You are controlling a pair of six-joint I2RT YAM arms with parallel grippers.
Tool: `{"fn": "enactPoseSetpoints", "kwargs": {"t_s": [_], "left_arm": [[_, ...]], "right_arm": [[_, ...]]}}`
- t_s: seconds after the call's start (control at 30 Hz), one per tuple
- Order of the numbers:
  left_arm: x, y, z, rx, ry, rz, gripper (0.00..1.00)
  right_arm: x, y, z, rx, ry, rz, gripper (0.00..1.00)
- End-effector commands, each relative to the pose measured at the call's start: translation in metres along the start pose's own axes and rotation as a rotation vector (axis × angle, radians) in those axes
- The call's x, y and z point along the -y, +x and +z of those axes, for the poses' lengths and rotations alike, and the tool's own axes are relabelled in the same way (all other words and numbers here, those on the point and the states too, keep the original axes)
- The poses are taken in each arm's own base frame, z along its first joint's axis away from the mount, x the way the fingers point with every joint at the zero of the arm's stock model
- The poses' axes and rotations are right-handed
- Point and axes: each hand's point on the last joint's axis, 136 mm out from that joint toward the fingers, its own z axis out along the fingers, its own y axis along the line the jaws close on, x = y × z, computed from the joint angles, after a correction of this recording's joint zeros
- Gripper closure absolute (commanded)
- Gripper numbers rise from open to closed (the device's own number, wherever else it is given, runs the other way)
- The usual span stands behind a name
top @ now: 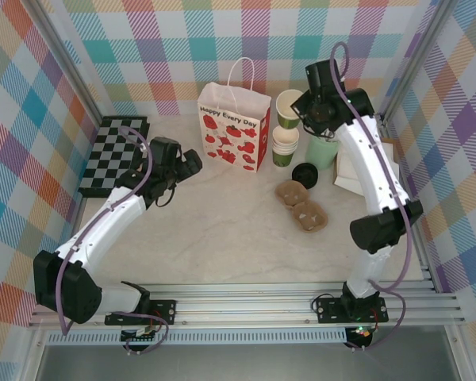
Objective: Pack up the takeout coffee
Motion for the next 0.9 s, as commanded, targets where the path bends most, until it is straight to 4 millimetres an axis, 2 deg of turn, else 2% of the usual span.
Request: {"fn": "enactPoseSetpoints", "kwargs": {"t_s": [0.0,0.17,0.23,0.3,0.4,0.5,0.57,0.7,0.87], "left_arm": [[0.010,0.000,-0.014,-0.036,0.048,0.026,0.00],[0.015,0.002,-0.036,-0.065,0.095,0.044,0.00],[0.015,0.002,-0.048,-0.071,0.110,0.055,0.00],[0.012,0.006,-0.058,-0.088,0.112,0.059,0.00],[0.007,0.017,-0.061,-0.129,0.111,0.053,0.00],[0.004,0.029,-0.057,-0.164,0.122,0.028,0.00],[0.003,0.037,-0.054,-0.188,0.126,0.014,0.00],[0.005,0.051,-0.047,-0.228,0.164,-0.010,0.00],[0.010,0.068,-0.036,-0.288,0.208,-0.023,0.00]], "right_arm": [[0.004,0.021,-0.021,-0.073,-0.013,-0.088,1.00],[0.001,0.068,-0.042,-0.170,-0.052,-0.176,1.00],[0.010,0.097,-0.046,-0.207,-0.016,-0.231,1.00],[0.023,0.132,-0.040,-0.272,0.029,-0.280,1.00],[0.042,0.186,-0.016,-0.378,0.083,-0.358,1.00],[0.043,0.226,0.011,-0.491,0.036,-0.446,1.00],[0.043,0.241,0.025,-0.539,0.004,-0.483,1.00],[0.048,0.259,0.045,-0.592,0.002,-0.554,0.99],[0.059,0.267,0.065,-0.581,0.006,-0.596,0.96]]}}
